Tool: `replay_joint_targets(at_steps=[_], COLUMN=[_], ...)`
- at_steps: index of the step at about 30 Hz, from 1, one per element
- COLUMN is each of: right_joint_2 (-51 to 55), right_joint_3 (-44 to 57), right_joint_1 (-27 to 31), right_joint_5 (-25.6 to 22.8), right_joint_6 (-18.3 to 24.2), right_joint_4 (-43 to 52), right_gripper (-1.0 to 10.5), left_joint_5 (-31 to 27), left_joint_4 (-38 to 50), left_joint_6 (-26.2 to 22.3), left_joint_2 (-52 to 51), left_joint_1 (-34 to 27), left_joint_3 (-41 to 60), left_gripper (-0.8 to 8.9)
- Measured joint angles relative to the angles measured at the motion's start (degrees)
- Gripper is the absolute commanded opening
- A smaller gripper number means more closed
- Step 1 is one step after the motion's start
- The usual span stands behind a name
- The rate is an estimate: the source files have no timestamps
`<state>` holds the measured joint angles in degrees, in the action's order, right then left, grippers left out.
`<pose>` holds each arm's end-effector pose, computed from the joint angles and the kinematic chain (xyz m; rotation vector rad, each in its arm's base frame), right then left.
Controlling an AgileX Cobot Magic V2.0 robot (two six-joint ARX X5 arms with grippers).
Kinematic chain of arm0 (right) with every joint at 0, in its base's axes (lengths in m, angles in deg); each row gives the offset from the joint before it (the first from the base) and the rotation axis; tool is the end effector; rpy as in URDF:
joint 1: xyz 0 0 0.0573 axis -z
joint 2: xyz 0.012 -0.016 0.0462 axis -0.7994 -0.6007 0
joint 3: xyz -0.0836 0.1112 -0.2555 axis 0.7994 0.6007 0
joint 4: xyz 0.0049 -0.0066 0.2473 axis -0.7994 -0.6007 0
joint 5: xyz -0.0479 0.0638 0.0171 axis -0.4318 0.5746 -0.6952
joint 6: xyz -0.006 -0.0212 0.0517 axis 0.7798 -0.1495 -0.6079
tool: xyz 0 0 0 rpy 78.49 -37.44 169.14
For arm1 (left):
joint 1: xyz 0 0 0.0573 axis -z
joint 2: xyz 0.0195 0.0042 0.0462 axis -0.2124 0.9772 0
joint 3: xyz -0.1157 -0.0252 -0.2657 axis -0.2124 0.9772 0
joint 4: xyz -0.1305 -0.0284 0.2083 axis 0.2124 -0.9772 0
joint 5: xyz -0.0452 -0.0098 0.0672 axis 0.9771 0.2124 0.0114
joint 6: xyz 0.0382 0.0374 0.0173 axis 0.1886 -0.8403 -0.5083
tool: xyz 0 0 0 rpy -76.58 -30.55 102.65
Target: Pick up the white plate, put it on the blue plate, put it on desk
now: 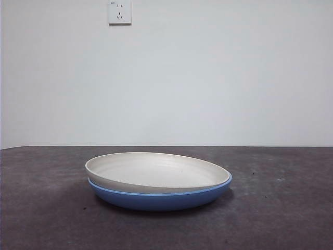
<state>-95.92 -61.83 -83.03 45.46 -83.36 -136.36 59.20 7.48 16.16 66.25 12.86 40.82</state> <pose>0.0014 0.0095 0.4091 0.0777 0.7083 0.6639 0.0669 -0.0007 0.1558 -0.0333 0.1561 -0.0034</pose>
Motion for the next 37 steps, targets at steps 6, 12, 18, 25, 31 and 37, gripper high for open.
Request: replay_joint_targets(at_steps=[6,12,18,25,31,37], right_joint_2=[0.0,0.0,4.4,16.3,23.1,28.8], right_joint_3=[0.0,0.0,6.8,35.5,55.7,67.5], right_joint_1=[0.0,0.1,8.0,23.1,31.2,31.6], right_joint_5=[0.0,-0.1,-1.0,-1.0,-1.4,-3.1], right_joint_6=[0.0,0.3,9.9,18.7,17.8,17.2], right_joint_4=[0.0,0.0,13.0,46.4,68.6,71.9], right_gripper=[0.2,0.2,0.2,0.2,0.2,0.2], left_joint_5=[0.0,0.0,0.0,0.0,0.0,0.0], left_joint_4=[0.0,0.0,0.0,0.0,0.0,0.0], left_joint_6=[0.0,0.0,0.0,0.0,0.0,0.0], left_joint_2=[0.0,0.0,0.0,0.0,0.0,0.0], left_joint_1=[0.0,0.0,0.0,0.0,0.0,0.0], left_joint_3=[0.0,0.0,0.0,0.0,0.0,0.0], left_gripper=[0.19,0.19,0.19,0.19,0.19,0.19])
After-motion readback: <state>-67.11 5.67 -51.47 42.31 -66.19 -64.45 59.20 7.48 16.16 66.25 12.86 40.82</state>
